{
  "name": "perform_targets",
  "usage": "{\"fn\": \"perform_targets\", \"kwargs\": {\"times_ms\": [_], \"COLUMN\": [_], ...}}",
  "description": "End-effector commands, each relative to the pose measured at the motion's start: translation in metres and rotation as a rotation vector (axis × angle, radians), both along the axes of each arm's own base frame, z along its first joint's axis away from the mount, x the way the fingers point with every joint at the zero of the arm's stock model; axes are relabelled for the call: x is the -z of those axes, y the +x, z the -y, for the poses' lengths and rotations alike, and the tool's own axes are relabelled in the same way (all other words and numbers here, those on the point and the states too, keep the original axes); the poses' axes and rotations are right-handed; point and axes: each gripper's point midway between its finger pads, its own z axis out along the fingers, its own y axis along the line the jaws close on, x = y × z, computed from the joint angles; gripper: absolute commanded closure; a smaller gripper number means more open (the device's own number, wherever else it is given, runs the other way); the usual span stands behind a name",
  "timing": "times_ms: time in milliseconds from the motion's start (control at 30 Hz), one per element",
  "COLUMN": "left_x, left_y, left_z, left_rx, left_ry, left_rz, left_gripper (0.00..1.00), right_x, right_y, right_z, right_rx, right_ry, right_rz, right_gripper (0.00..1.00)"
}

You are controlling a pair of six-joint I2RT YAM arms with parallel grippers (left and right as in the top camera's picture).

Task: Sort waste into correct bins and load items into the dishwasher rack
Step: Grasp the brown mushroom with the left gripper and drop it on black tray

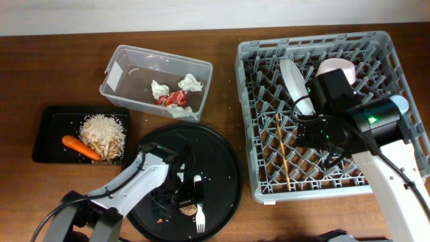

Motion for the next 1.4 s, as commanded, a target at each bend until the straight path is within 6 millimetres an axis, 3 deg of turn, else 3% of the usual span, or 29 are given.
{"fn": "perform_targets", "kwargs": {"times_ms": [0, 133, 233, 300, 367, 533, 667, 800, 867, 933, 1033, 1167, 1333, 1367], "left_x": [0.011, 0.018, 0.020, 0.020, 0.020, 0.024, 0.024, 0.018, 0.007, -0.005, -0.034, -0.070, -0.084, -0.084], "left_y": [-0.005, -0.003, 0.005, 0.006, 0.010, 0.023, 0.039, 0.057, 0.074, 0.089, 0.122, 0.167, 0.200, 0.205], "left_z": [0.001, -0.001, 0.002, 0.003, 0.001, -0.019, -0.029, -0.029, -0.023, -0.024, -0.042, -0.072, -0.159, -0.190], "left_rx": [-0.098, -0.111, -0.111, -0.111, -0.127, -0.183, -0.212, -0.172, -0.114, -0.095, -0.084, -0.164, -0.400, -0.445], "left_ry": [0.021, 0.026, 0.013, 0.009, 0.007, 0.065, 0.077, 0.058, 0.027, 0.048, 0.138, 0.128, 0.186, 0.228], "left_rz": [-0.025, -0.004, 0.030, 0.037, 0.041, 0.074, 0.125, 0.186, 0.240, 0.283, 0.374, 0.476, 0.569, 0.595], "left_gripper": [0.01, 0.11, 0.27, 0.31, 0.44, 0.52, 0.68, 0.75, 0.84, 0.86, 0.87, 0.93, 0.97, 0.97], "right_x": [0.002, 0.002, 0.002, 0.002, 0.002, 0.002, 0.002, 0.002, 0.002, 0.002, 0.002, 0.002, 0.002, 0.002], "right_y": [-0.002, -0.002, -0.002, -0.002, -0.002, -0.002, -0.002, -0.002, -0.002, -0.002, -0.002, -0.002, -0.002, -0.002], "right_z": [0.001, 0.001, 0.001, 0.001, 0.001, 0.001, 0.001, 0.001, 0.001, 0.001, 0.001, 0.001, 0.001, 0.001], "right_rx": [0.011, 0.011, 0.011, 0.011, 0.011, 0.011, 0.011, 0.011, 0.011, 0.011, 0.011, 0.007, 0.008, 0.008], "right_ry": [0.000, 0.000, -0.001, 0.000, -0.001, -0.001, 0.000, 0.000, -0.001, -0.001, -0.001, -0.002, -0.002, -0.001], "right_rz": [-0.010, -0.010, -0.010, -0.010, -0.010, -0.010, -0.010, -0.010, -0.010, -0.010, -0.010, -0.011, -0.011, -0.010], "right_gripper": [0.07, 0.07, 0.07, 0.07, 0.07, 0.07, 0.07, 0.07, 0.07, 0.07, 0.07, 0.07, 0.07, 0.07]}}
